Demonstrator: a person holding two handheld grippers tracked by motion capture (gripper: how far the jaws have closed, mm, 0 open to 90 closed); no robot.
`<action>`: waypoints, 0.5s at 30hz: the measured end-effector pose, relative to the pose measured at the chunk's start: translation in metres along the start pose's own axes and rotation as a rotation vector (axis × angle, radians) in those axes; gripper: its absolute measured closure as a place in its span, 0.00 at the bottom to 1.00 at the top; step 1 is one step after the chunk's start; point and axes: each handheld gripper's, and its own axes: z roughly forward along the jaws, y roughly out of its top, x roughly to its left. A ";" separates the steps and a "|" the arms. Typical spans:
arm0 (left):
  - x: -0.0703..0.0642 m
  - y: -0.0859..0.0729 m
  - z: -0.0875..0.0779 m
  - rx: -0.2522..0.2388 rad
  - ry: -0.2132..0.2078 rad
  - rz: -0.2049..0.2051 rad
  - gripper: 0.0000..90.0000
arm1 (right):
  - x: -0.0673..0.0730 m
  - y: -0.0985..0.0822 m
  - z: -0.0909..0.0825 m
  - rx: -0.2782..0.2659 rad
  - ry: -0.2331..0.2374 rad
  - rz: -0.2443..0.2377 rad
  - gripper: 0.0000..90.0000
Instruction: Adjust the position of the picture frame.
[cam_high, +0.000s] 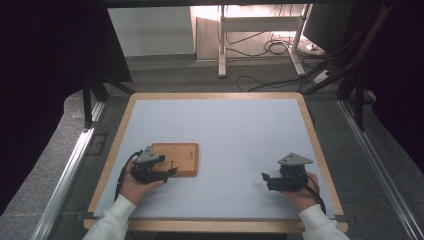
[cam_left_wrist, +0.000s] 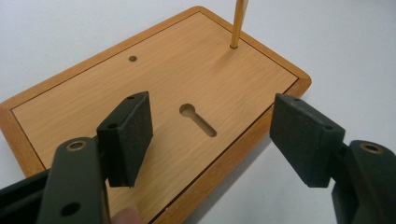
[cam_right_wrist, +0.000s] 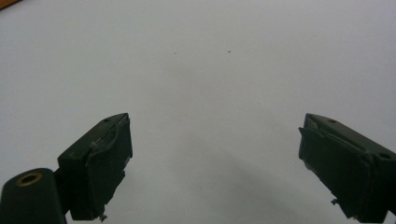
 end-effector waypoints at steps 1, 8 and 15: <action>0.000 0.000 0.000 0.000 0.000 0.000 0.33 | 0.000 0.000 0.000 -0.005 0.005 -0.004 0.12; 0.002 -0.002 -0.003 -0.002 0.010 0.005 0.33 | 0.005 0.002 0.001 -0.012 0.007 -0.035 0.13; 0.001 -0.001 -0.008 -0.015 0.009 0.012 0.33 | 0.010 0.001 0.000 -0.021 0.012 -0.051 0.13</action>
